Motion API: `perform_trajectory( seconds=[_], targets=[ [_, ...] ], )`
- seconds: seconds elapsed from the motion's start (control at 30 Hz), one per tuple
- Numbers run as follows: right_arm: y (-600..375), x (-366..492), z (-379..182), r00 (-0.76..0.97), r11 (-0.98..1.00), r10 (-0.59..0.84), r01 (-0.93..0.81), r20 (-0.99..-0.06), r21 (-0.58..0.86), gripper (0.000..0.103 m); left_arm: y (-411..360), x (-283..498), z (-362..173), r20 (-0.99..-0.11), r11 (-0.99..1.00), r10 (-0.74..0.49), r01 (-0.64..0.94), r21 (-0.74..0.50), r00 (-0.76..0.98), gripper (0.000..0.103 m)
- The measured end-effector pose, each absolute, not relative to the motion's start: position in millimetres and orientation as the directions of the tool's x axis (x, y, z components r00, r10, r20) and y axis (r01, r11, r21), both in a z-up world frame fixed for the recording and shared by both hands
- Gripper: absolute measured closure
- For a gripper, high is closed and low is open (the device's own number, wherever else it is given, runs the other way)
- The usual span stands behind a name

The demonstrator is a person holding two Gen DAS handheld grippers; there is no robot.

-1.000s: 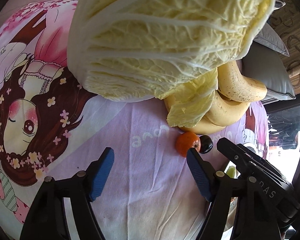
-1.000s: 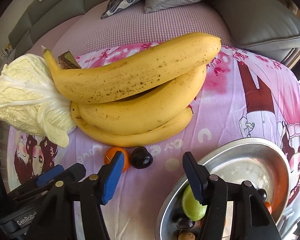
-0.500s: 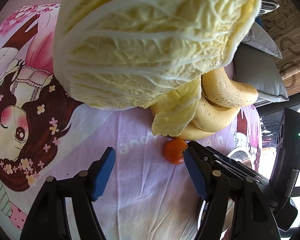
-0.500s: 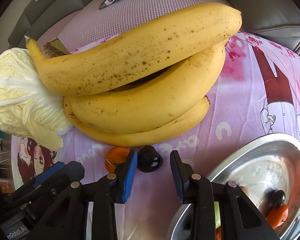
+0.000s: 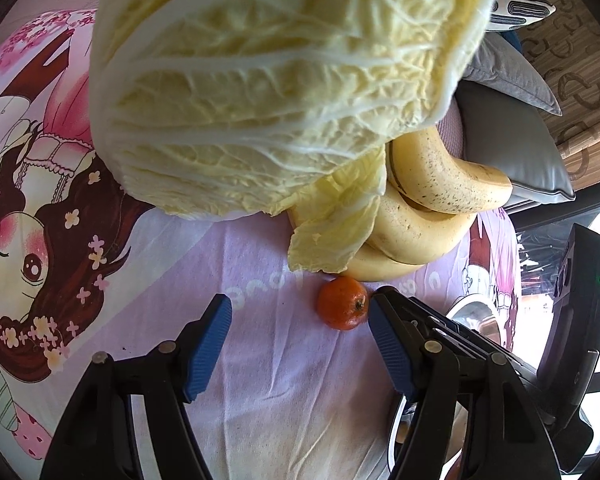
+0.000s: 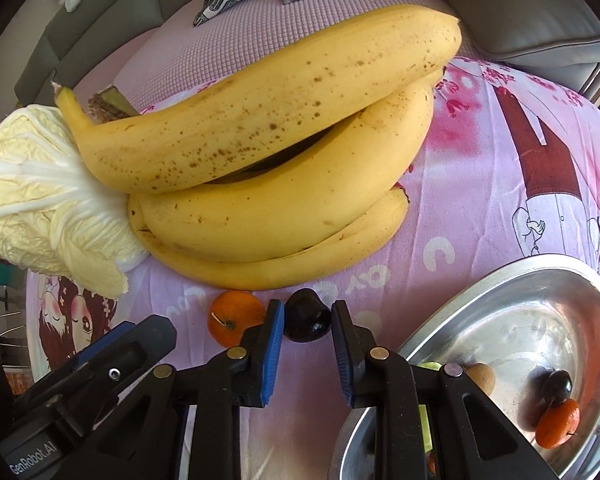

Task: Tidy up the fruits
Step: 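Close the left tool around the tangerine while the right tool holds the cherry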

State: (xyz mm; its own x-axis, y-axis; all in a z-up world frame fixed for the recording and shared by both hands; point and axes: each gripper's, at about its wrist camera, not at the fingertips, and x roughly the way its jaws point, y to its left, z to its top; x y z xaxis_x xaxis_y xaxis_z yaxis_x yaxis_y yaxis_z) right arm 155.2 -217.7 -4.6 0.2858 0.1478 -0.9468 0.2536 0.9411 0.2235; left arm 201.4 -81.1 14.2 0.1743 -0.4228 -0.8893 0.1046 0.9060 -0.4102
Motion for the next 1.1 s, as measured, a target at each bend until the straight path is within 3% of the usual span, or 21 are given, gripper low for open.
perform_trajectory(
  seconds=[0.07,0.17,0.23,0.7,0.8,1.1],
  targets=[
    [-222.9,151.4,-4.0,0.286,0.937,0.146,0.268,-0.947,0.225,0.077,-90.2,199.7,12.1,-0.890,0.905,-0.425,0.114,-0.410,0.169,0.035],
    [-228.6,145.8,-3.4,0.286,0.932,0.157,0.275,-0.945,0.238,0.077,-103.6,197.6,8.0,-0.887,0.897,-0.437,0.140,-0.419,0.146,0.051],
    [-229.9,143.1,-3.1,0.291,0.930,0.163,0.272,-0.943,0.245,0.077,-109.7,197.5,5.1,-0.887,0.897,-0.438,0.139,-0.421,0.143,0.056],
    [-249.0,136.2,5.4,0.300,0.930,0.156,0.275,-0.941,0.242,0.077,-128.0,208.1,-3.5,-0.871,0.886,-0.463,0.118,-0.449,0.161,0.063],
    [-253.0,132.8,8.2,0.306,0.929,0.160,0.273,-0.938,0.248,0.077,-126.1,204.4,-0.7,-0.865,0.879,-0.478,0.096,-0.468,0.152,0.072],
    [-269.2,122.1,24.2,0.343,0.921,0.165,0.282,-0.925,0.269,0.077,-135.9,201.2,-12.9,-0.881,0.893,-0.450,0.106,-0.438,0.145,0.072]
  ],
)
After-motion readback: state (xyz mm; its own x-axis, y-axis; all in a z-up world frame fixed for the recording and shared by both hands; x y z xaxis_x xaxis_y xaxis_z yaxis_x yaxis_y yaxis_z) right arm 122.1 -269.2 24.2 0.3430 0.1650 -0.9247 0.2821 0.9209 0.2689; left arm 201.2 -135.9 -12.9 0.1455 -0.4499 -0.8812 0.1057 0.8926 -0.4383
